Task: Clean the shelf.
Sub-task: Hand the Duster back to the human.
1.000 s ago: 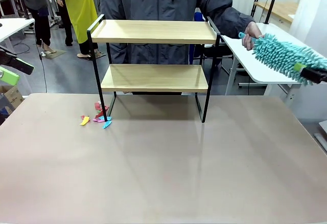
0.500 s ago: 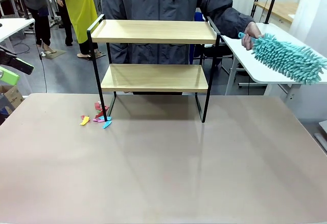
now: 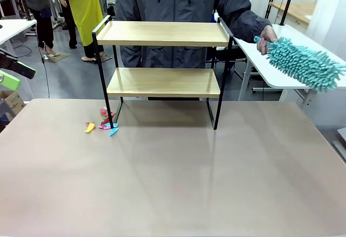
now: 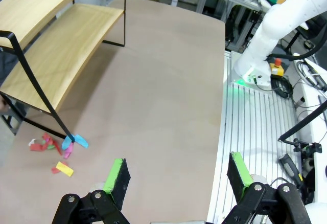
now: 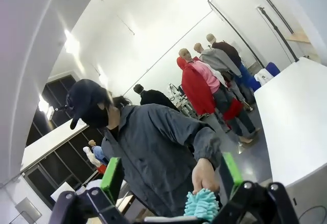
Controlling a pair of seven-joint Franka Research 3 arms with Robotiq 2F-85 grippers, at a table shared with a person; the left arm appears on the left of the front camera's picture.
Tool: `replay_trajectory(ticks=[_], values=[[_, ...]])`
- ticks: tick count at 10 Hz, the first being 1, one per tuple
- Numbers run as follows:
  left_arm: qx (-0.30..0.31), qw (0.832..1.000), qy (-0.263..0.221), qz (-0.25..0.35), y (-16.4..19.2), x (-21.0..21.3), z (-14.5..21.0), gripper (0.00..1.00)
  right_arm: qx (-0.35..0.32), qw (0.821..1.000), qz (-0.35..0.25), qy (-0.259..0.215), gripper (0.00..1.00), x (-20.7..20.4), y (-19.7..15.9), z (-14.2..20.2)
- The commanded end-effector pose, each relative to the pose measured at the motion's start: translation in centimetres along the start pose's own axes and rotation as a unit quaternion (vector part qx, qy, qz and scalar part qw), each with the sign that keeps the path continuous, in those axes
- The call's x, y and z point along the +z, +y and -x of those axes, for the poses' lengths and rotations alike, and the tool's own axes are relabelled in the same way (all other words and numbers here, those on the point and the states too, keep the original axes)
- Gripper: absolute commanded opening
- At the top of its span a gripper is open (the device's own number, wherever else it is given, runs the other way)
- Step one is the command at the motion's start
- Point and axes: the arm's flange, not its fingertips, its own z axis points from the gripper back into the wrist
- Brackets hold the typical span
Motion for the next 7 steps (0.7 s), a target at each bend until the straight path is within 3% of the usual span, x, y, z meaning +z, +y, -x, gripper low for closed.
replay_trajectory(ticks=[1, 7], values=[[0.000, 1.000, -0.007, 0.005, 0.02, 0.14, -0.21, 1.00, 0.019, 1.000, 0.002, 0.002, 1.00, 0.29, 0.58, 0.67], [0.000, 1.000, -0.007, 0.005, 0.02, 0.14, -0.21, 1.00, 0.019, 1.000, 0.002, 0.002, 1.00, 0.29, 0.58, 0.67]])
